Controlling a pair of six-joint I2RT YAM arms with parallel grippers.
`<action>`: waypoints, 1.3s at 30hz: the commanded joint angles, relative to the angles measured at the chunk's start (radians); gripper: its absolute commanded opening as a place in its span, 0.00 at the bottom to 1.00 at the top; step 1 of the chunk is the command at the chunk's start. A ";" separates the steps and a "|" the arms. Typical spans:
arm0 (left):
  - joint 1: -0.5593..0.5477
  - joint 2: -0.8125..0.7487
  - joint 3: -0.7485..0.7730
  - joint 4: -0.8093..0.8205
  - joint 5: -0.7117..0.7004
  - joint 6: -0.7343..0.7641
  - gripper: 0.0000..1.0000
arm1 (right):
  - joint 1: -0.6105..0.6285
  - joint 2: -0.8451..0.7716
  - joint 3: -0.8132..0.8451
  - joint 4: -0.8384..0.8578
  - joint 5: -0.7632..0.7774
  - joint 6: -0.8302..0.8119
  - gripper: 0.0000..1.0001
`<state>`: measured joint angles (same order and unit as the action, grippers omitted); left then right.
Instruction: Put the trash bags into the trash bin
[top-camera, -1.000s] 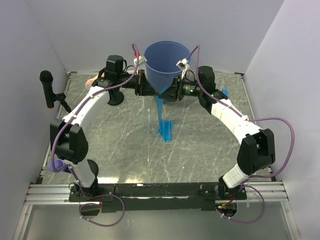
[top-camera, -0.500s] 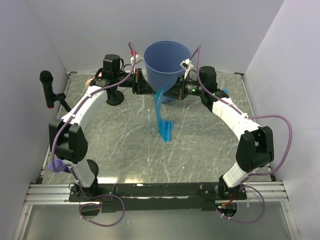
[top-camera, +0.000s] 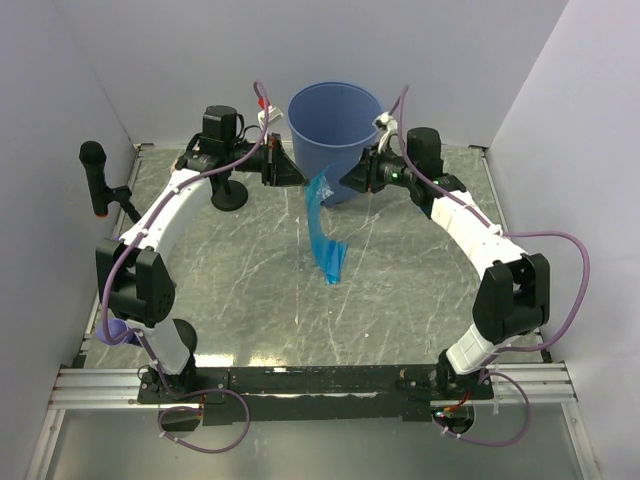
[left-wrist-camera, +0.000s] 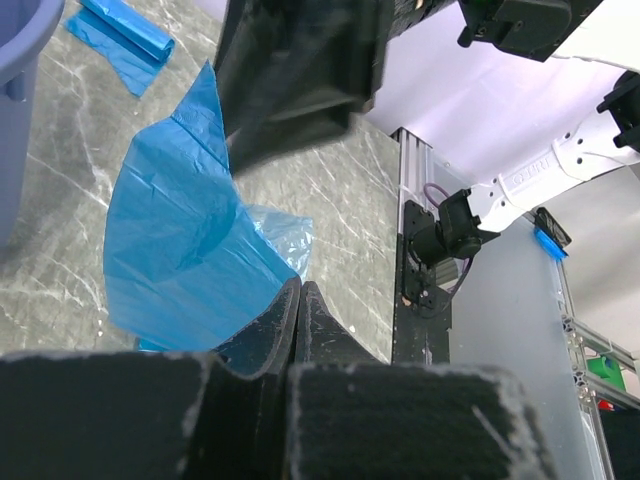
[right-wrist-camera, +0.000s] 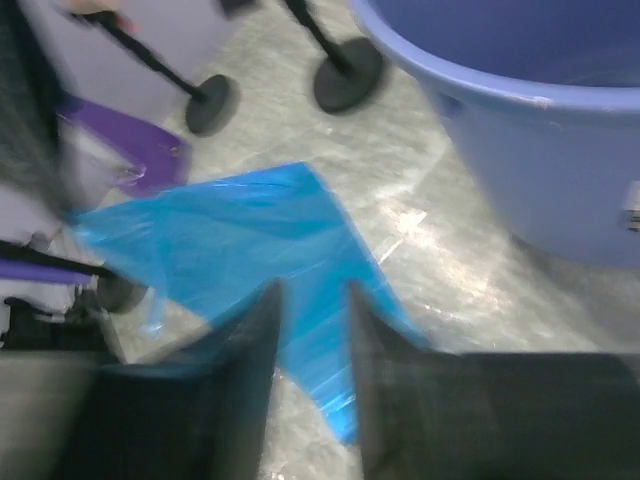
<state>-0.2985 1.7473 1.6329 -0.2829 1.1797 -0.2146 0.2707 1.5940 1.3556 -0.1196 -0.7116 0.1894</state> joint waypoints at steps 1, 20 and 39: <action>0.002 0.004 0.041 0.011 -0.008 0.014 0.01 | -0.015 -0.034 -0.021 0.222 -0.210 0.200 0.51; 0.004 -0.014 0.038 -0.004 0.014 0.024 0.00 | 0.079 0.110 0.092 0.094 -0.108 0.119 0.23; 0.062 0.014 0.119 -0.040 0.017 0.135 0.17 | -0.019 -0.183 0.016 -0.183 -0.198 -0.344 0.00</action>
<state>-0.2325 1.7657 1.7370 -0.4118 1.1168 -0.0608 0.2409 1.4868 1.3724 -0.2832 -0.8455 -0.0891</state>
